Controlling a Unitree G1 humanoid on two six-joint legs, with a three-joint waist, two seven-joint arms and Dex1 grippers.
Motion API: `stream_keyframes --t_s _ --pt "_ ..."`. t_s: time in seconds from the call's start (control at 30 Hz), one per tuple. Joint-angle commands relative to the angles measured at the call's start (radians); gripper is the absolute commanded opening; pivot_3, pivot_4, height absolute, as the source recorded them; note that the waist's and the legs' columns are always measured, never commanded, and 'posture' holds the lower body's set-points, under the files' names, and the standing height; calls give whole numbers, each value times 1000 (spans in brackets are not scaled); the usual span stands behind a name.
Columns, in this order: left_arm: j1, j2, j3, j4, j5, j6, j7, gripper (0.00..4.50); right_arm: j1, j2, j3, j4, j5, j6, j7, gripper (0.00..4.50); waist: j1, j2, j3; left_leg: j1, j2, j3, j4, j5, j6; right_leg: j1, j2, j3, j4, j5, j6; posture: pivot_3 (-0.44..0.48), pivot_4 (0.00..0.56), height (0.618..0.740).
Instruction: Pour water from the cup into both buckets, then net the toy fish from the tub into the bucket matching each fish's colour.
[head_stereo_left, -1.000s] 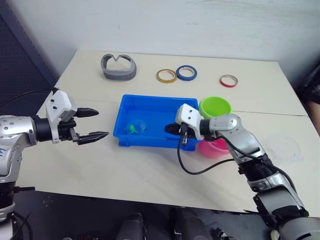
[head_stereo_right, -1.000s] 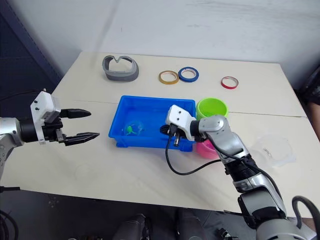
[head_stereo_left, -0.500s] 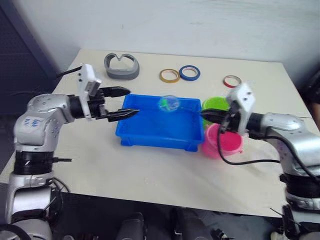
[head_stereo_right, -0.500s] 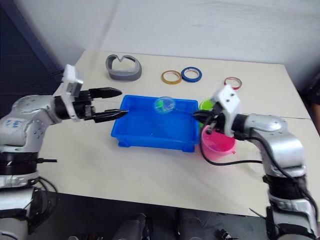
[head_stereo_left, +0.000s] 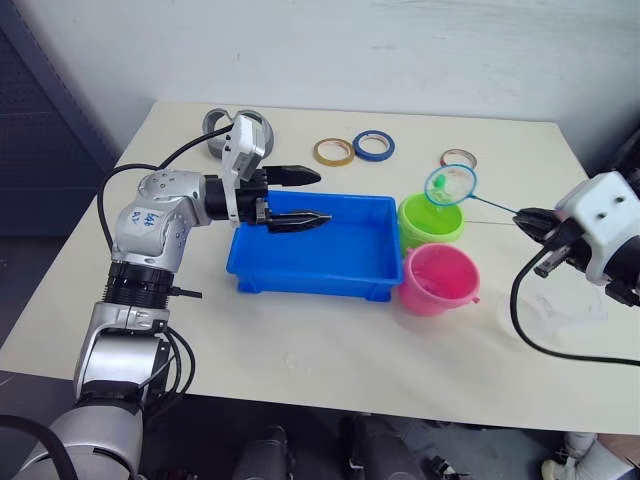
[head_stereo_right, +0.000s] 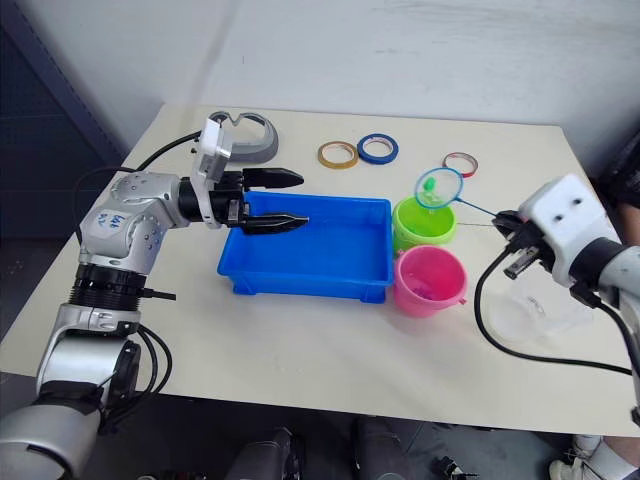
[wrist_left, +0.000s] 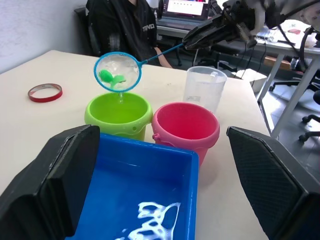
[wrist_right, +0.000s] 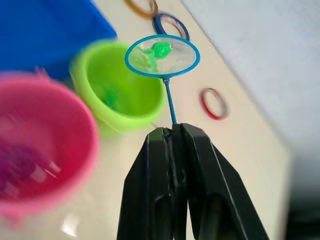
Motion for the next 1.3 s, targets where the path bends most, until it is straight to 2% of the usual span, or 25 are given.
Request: stream_keyframes --t_s 0.03,0.1,0.37,0.57,0.73,0.83,0.87,1.0,1.07,1.13,1.2,1.3 --pt "-23 2 9 -8 12 -31 -9 4443 40 -211 102 150 -413 -518 -196 0 -1 0 0 0 0 1 0 0 0 0 0 0 0 0 0 0 150 740" --pt "-20 4 12 -11 14 -33 -7 4443 25 -274 145 233 -530 -680 -301 0 -2 0 0 1 0 2 0 0 0 0 0 1 0 0 0 0 150 740" --pt "-12 29 31 -22 21 -33 1 4443 -115 -272 219 425 -611 -911 -417 0 -1 0 0 2 1 2 0 1 -1 0 1 1 1 0 0 0 150 740" --pt "17 36 38 -52 17 -25 8 4443 -161 -280 253 436 -673 -1008 -420 0 -3 0 0 2 1 2 0 1 -1 0 1 1 1 0 0 0 150 740" --pt "26 39 28 -63 27 -33 6 4443 -226 -261 256 478 -629 -1001 -384 0 -3 0 0 2 1 2 1 1 -1 0 0 1 1 0 0 0 150 740" --pt "27 44 31 -68 27 -31 2 4443 -252 -211 239 502 -437 -934 -287 0 -2 0 0 2 1 2 1 1 -1 0 0 1 2 0 0 0 150 740" --pt "33 53 30 -87 25 -25 -6 4443 -244 -181 223 482 -313 -874 -224 0 -2 0 0 2 1 2 1 1 -1 0 1 1 1 0 0 0 150 740" --pt "87 123 38 -210 -12 36 -54 4443 -204 -73 136 302 196 -480 15 0 -4 0 1 2 1 2 1 1 -1 0 1 1 4 0 0 0 150 740" --pt "184 254 68 -342 -74 112 -149 4443 -165 -52 78 158 506 -223 89 0 -8 1 1 2 2 1 1 1 -1 0 1 1 6 0 0 0 150 740" --pt "287 380 93 -448 -127 175 -230 4443 -100 -43 48 40 732 -56 167 0 -13 1 1 2 2 0 -1 1 -2 0 1 0 6 0 0 0 150 740" --pt "353 440 109 -495 -153 199 -244 4443 -48 -34 42 -29 801 3 219 0 -3 1 1 4 3 -3 -2 1 -2 3 1 -2 2 0 -1 0 150 740" --pt "469 509 114 -557 -125 152 -270 4443 22 0 107 -94 804 38 278 0 10 1 1 8 2 -5 -1 -1 2 10 -1 -4 -4 0 -1 0 150 740"
